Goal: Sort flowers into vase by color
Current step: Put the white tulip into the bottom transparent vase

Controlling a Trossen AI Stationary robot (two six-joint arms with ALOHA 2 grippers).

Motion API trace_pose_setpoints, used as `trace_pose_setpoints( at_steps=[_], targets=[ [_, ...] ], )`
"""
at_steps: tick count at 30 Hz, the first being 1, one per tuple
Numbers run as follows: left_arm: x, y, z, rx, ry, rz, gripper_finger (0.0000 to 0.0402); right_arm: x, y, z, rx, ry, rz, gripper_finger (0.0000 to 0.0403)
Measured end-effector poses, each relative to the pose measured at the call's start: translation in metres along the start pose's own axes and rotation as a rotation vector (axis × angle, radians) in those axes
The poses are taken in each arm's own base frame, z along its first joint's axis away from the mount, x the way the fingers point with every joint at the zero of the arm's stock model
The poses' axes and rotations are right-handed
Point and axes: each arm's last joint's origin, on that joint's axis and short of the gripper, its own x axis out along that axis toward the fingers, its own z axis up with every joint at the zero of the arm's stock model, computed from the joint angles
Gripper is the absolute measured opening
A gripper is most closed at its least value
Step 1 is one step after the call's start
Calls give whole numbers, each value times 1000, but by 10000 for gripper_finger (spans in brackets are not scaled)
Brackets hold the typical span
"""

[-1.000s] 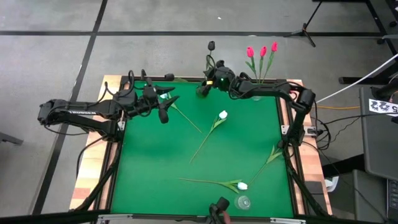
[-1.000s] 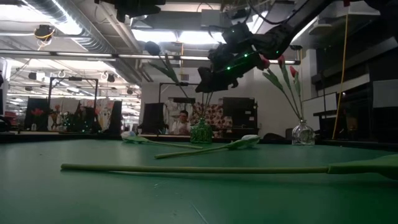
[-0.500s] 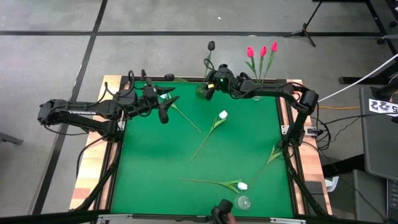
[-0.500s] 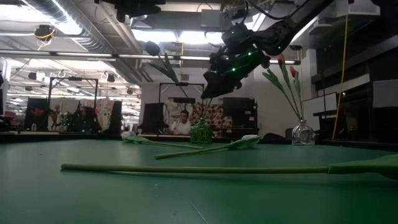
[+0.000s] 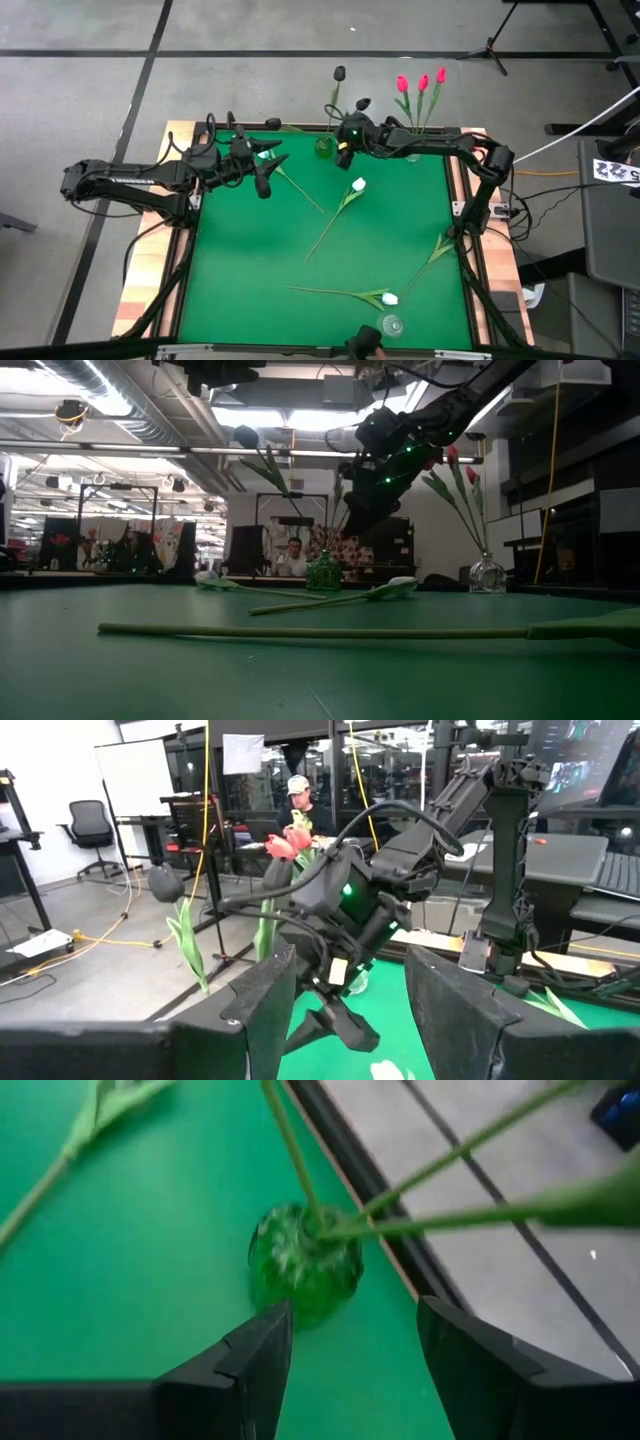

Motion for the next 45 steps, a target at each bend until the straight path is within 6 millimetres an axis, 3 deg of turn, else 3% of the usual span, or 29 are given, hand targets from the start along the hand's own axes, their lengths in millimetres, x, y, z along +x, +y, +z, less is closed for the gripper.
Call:
trace_pose_setpoints(
  at_steps=[3,9,17,22,26,30,36,45],
  targets=[
    [0,0,-1,-1,11,0,186,-5,-1,-2,-8,31,7,215],
    [-1,-1,-12,-24,119,-26,186,-37,-7,7,-6,22,31,215],
    [7,-14,-49,-53,408,-55,186,-93,-15,3,31,128,44,215],
    [24,-29,-78,109,545,-220,186,-127,-13,0,39,159,63,215],
    [41,-30,-105,232,656,-304,186,-158,-8,2,19,110,78,215],
    [57,-13,-128,313,742,-276,186,-186,-6,5,12,31,82,215],
    [73,28,-147,262,824,-254,186,-214,-3,5,20,-41,96,215],
    [80,59,-168,299,883,-365,186,-223,-1,-2,0,-8,110,215]
  ],
)
